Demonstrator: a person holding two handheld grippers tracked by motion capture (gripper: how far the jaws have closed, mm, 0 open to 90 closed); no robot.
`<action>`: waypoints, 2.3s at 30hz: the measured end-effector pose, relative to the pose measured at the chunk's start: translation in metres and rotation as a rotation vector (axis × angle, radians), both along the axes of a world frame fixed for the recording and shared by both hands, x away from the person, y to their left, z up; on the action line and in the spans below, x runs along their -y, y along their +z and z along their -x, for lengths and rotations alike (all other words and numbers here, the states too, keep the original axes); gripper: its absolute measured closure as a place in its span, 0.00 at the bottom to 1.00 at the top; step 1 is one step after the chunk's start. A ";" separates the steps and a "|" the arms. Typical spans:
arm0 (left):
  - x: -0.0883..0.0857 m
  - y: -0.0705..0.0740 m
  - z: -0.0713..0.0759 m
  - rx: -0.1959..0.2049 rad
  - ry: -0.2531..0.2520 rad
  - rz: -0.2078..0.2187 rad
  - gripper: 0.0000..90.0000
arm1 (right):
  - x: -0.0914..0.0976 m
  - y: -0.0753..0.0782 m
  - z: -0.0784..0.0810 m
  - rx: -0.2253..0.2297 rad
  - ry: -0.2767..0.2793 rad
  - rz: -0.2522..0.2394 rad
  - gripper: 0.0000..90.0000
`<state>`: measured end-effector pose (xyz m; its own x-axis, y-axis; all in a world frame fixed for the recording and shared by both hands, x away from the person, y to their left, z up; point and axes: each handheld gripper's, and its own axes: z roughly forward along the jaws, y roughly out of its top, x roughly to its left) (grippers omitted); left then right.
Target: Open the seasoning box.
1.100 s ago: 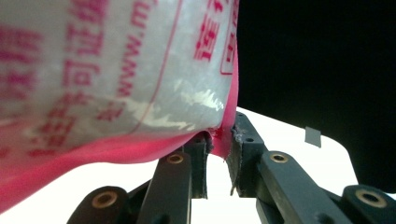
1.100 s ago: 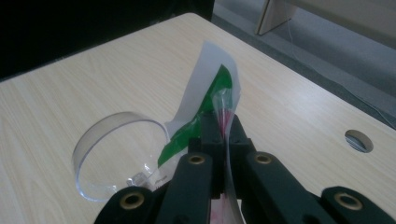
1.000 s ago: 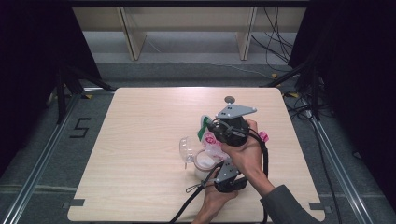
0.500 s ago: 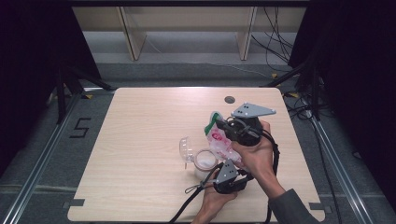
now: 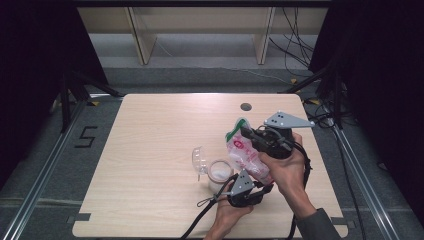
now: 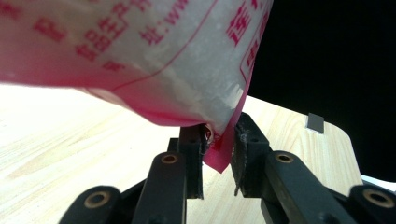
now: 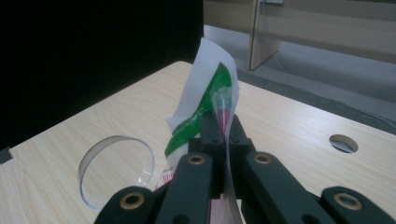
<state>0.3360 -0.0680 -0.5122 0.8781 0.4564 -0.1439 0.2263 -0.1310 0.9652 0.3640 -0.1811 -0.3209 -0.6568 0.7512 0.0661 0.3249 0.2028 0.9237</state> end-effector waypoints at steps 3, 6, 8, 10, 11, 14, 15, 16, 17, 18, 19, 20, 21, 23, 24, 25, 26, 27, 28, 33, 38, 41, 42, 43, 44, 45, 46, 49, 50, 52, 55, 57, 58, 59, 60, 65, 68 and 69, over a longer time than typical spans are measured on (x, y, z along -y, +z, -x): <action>0.000 0.000 0.000 0.004 -0.008 -0.004 0.83 | 0.006 0.000 0.004 -0.013 -0.015 -0.038 1.00; 0.000 0.000 0.001 -0.003 0.004 -0.015 0.82 | 0.013 0.000 0.006 -0.021 -0.030 -0.066 1.00; -0.001 0.000 -0.001 -0.009 -0.002 -0.017 0.81 | 0.017 -0.001 0.007 -0.026 -0.029 -0.075 1.00; -0.001 -0.001 -0.001 -0.011 0.001 -0.030 0.80 | 0.021 -0.003 0.008 -0.004 -0.036 -0.060 1.00; -0.001 -0.001 -0.001 -0.015 0.001 -0.031 0.80 | 0.023 -0.004 0.009 -0.006 -0.032 -0.075 1.00; 0.000 -0.001 0.000 -0.016 -0.005 -0.021 0.79 | 0.027 -0.004 0.011 0.001 -0.041 -0.087 1.00; 0.001 -0.001 0.001 -0.014 -0.003 -0.021 0.78 | 0.029 -0.004 0.012 -0.001 -0.044 -0.088 1.00; 0.000 0.000 0.002 -0.018 0.005 -0.030 0.78 | 0.031 -0.004 0.012 -0.011 -0.051 -0.101 1.00; 0.000 0.001 0.002 -0.020 0.007 -0.039 0.77 | 0.032 -0.005 0.014 -0.004 -0.062 -0.113 1.00; 0.000 0.001 0.002 -0.021 0.007 -0.044 0.76 | 0.035 -0.005 0.013 0.004 -0.055 -0.109 1.00; -0.001 0.001 0.002 -0.025 0.005 -0.049 0.74 | 0.036 -0.005 0.014 0.000 -0.060 -0.116 1.00; 0.000 0.000 0.002 -0.038 -0.003 -0.043 0.73 | 0.037 -0.006 0.014 -0.001 -0.056 -0.114 1.00; 0.000 0.000 0.002 -0.040 -0.002 -0.044 0.72 | 0.039 -0.007 0.015 -0.006 -0.067 -0.108 1.00; -0.002 0.000 0.001 -0.053 0.012 -0.057 0.68 | 0.041 -0.009 0.018 -0.017 -0.080 -0.121 1.00; -0.003 0.000 0.001 -0.059 0.011 -0.062 0.66 | 0.043 -0.010 0.017 -0.010 -0.071 -0.111 1.00; -0.003 0.000 0.001 -0.066 0.010 -0.058 0.65 | 0.043 -0.011 0.017 -0.014 -0.070 -0.116 1.00; -0.002 -0.001 0.002 -0.078 0.017 -0.036 0.64 | 0.045 -0.012 0.018 -0.021 -0.077 -0.124 1.00; -0.002 -0.001 0.002 -0.086 0.026 -0.035 0.62 | 0.047 -0.013 0.017 0.002 -0.084 -0.109 1.00; -0.004 -0.001 0.001 -0.076 0.026 -0.044 0.60 | 0.047 -0.014 0.017 -0.002 -0.084 -0.115 1.00; -0.008 0.006 0.007 -0.083 0.065 -0.035 0.52 | 0.052 -0.017 0.019 -0.016 -0.099 -0.140 1.00; -0.015 0.011 0.013 -0.093 0.080 -0.036 0.46 | 0.054 -0.026 0.022 -0.039 -0.106 -0.174 1.00; -0.021 0.017 0.017 -0.083 0.094 -0.042 0.44 | 0.057 -0.032 0.021 -0.021 -0.113 -0.158 1.00; -0.022 0.019 0.019 -0.085 0.091 -0.038 0.43 | 0.059 -0.033 0.020 -0.021 -0.115 -0.155 1.00; -0.024 0.021 0.022 -0.078 0.085 -0.039 0.42 | 0.059 -0.036 0.020 -0.027 -0.121 -0.154 1.00; -0.026 0.023 0.025 -0.064 0.081 -0.050 0.42 | 0.059 -0.038 0.021 -0.038 -0.117 -0.156 1.00; -0.027 0.024 0.027 -0.066 0.082 -0.048 0.42 | 0.060 -0.040 0.021 -0.033 -0.122 -0.151 1.00; -0.029 0.026 0.029 -0.069 0.079 -0.051 0.41 | 0.061 -0.043 0.020 -0.039 -0.131 -0.150 1.00; -0.034 0.028 0.036 -0.052 0.066 -0.057 0.40 | 0.064 -0.053 0.019 -0.042 -0.138 -0.172 1.00; -0.035 0.028 0.038 -0.051 0.065 -0.051 0.40 | 0.064 -0.055 0.020 -0.062 -0.144 -0.180 1.00; -0.040 0.029 0.042 -0.044 0.059 -0.067 0.40 | 0.068 -0.060 0.020 -0.042 -0.144 -0.191 1.00; -0.047 0.029 0.045 -0.034 0.059 -0.083 0.40 | 0.072 -0.062 0.024 -0.044 -0.162 -0.212 1.00; -0.054 0.029 0.047 -0.039 0.067 -0.070 0.40 | 0.077 -0.064 0.027 -0.034 -0.159 -0.225 1.00; -0.058 0.030 0.048 -0.036 0.065 -0.072 0.40 | 0.080 -0.066 0.028 -0.033 -0.162 -0.237 1.00; -0.061 0.031 0.050 -0.034 0.065 -0.071 0.40 | 0.083 -0.068 0.029 -0.024 -0.174 -0.244 1.00; -0.065 0.033 0.051 -0.027 0.069 -0.072 0.40 | 0.086 -0.070 0.030 -0.025 -0.175 -0.264 1.00; -0.082 0.040 0.056 -0.008 0.084 -0.066 0.39 | 0.103 -0.076 0.032 -0.016 -0.201 -0.277 1.00; -0.089 0.041 0.059 -0.007 0.097 -0.065 0.39 | 0.109 -0.080 0.035 -0.021 -0.212 -0.282 1.00; -0.091 0.041 0.060 -0.008 0.098 -0.072 0.39 | 0.112 -0.081 0.035 -0.015 -0.220 -0.280 1.00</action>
